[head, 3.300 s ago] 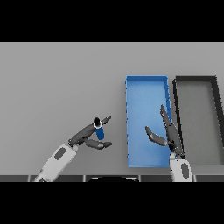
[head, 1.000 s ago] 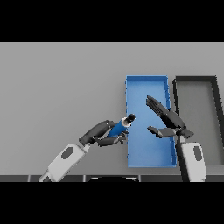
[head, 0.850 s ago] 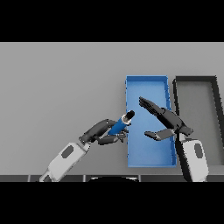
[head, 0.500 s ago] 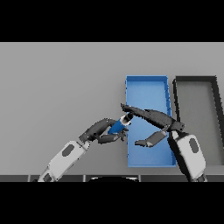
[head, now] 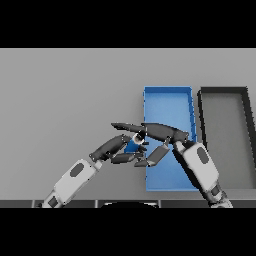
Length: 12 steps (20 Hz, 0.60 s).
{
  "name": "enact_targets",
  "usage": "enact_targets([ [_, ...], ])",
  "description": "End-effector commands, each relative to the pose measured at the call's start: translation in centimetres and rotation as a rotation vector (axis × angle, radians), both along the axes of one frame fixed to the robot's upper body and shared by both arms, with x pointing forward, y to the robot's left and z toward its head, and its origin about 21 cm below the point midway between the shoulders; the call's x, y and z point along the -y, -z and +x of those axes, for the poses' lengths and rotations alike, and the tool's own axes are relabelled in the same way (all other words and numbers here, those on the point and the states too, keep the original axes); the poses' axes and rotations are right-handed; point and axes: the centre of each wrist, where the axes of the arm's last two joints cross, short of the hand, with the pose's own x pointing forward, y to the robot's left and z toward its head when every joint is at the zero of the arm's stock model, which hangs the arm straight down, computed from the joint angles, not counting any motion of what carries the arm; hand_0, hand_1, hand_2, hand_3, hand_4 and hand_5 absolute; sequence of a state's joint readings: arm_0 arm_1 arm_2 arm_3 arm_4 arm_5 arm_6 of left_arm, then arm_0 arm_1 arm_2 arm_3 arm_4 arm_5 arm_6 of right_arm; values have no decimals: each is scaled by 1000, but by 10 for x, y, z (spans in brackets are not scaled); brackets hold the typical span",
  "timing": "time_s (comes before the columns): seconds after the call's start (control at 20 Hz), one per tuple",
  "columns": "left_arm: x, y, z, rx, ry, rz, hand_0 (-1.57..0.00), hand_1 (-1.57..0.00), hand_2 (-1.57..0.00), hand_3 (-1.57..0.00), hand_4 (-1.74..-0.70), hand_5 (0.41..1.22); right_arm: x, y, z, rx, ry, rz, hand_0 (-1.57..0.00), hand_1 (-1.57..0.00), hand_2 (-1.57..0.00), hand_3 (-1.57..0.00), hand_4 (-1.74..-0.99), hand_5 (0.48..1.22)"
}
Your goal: Pick up the blue pipe and place it into the blue bin.
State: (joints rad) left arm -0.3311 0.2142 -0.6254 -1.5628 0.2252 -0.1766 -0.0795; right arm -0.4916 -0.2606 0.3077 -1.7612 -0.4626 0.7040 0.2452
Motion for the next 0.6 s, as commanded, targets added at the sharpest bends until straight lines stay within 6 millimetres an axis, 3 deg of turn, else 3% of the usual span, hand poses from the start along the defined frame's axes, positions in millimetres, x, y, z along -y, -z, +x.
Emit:
enact_targets([
  [0.0, 0, -1, 1, -3, 4, -2, -1571, -1571, -1571, -1517, -1731, 1221, -4, -1, 2, -3, -4, -1, 1, 1, 1, 1, -1225, 515],
  [0.25, -3, -4, 2, -21, 14, 10, -1571, -1571, -1571, -1474, -1720, 1221, -28, -2, 11, -10, -53, -33, -14, -36, -68, -11, -1241, 516],
  [0.3, -1, -3, 1, -20, 23, 2, -1571, -1567, -1571, -1395, -1717, 1221, -32, -4, 14, -5, -64, -42, -54, -83, -115, -43, -1268, 519],
  [0.35, -1, -2, 1, 26, 22, 9, -1496, -1393, -1367, -1150, -1630, 1221, -37, -3, 13, -4, -88, -43, -138, -166, -193, -106, -1308, 523],
  [0.45, -1, -3, 3, 89, -13, 142, -993, -895, -875, -736, -1587, 1221, -43, -2, 14, -7, -107, -76, -478, -500, -500, -375, -1390, 538],
  [0.5, 0, -3, 0, 102, -24, 137, -879, -828, -796, -667, -1611, 1221, -45, -3, 12, -1, -133, -66, -697, -714, -714, -562, -1453, 551],
  [0.55, -2, -4, -3, 99, -25, 137, -895, -867, -845, -656, -1637, 1221, -47, -3, 13, -11, -140, -54, -872, -886, -886, -701, -1503, 573],
])
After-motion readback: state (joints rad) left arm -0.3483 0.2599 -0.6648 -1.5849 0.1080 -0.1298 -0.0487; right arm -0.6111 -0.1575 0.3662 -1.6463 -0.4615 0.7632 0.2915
